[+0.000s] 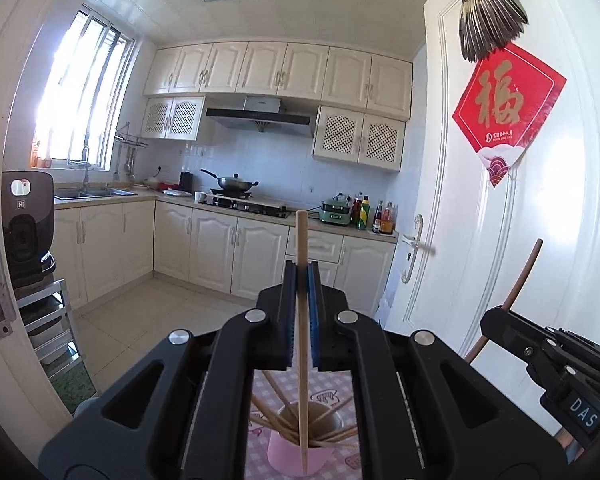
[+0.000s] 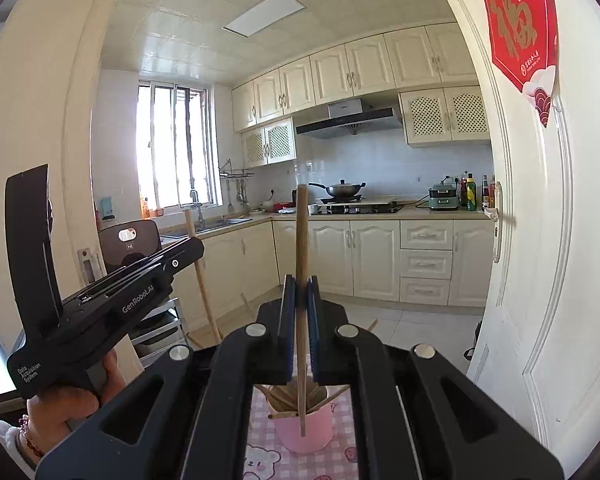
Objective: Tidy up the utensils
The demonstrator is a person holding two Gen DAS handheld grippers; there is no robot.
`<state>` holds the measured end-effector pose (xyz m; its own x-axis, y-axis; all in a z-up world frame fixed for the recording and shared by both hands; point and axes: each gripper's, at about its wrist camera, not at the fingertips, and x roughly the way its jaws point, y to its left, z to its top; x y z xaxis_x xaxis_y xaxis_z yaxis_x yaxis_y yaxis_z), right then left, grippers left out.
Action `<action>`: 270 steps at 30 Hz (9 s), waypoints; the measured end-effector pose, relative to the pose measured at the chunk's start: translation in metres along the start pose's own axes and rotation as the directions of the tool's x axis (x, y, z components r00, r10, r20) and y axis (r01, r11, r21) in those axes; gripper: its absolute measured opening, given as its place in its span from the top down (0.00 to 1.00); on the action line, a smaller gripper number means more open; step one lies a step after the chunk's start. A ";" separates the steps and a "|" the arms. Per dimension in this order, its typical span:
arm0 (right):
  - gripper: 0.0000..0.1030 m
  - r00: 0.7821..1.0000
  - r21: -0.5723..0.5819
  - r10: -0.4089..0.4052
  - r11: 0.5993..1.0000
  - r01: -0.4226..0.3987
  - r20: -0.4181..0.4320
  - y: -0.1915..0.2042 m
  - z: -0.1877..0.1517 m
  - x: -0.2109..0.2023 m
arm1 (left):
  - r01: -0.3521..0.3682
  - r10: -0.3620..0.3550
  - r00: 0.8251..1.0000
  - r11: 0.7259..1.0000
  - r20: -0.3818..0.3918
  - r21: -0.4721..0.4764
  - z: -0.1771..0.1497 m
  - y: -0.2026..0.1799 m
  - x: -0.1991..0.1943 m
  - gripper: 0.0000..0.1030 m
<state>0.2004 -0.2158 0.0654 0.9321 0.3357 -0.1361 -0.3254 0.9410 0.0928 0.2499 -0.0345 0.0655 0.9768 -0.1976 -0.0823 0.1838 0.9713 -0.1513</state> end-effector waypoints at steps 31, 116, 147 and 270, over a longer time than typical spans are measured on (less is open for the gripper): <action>0.96 0.997 -0.049 0.032 0.998 -0.029 0.070 0.003 -0.005 0.046 | -0.010 0.011 0.999 1.000 -0.030 0.022 -0.053 -0.003 0.047 0.94; 0.14 0.990 -0.100 -0.135 0.985 0.139 0.047 0.096 -0.061 -0.107 | -0.201 0.209 0.978 0.963 -0.024 0.181 -0.059 0.010 -0.174 0.12; 0.08 0.984 -0.069 -0.173 0.982 0.176 0.050 0.098 -0.075 -0.133 | -0.227 0.222 0.974 0.962 0.047 0.154 -0.066 -0.001 -0.201 0.07; 0.08 0.984 -0.038 -0.178 0.983 0.178 -0.020 0.096 -0.082 -0.107 | -0.237 0.238 0.971 0.961 0.013 0.142 -0.077 0.015 -0.176 0.07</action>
<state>0.0561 -0.1575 0.0083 0.9719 0.1631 -0.1698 -0.1604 0.9866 0.0299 0.0722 0.0050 0.0014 0.9938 0.0406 -0.1031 -0.0394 0.9991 0.0136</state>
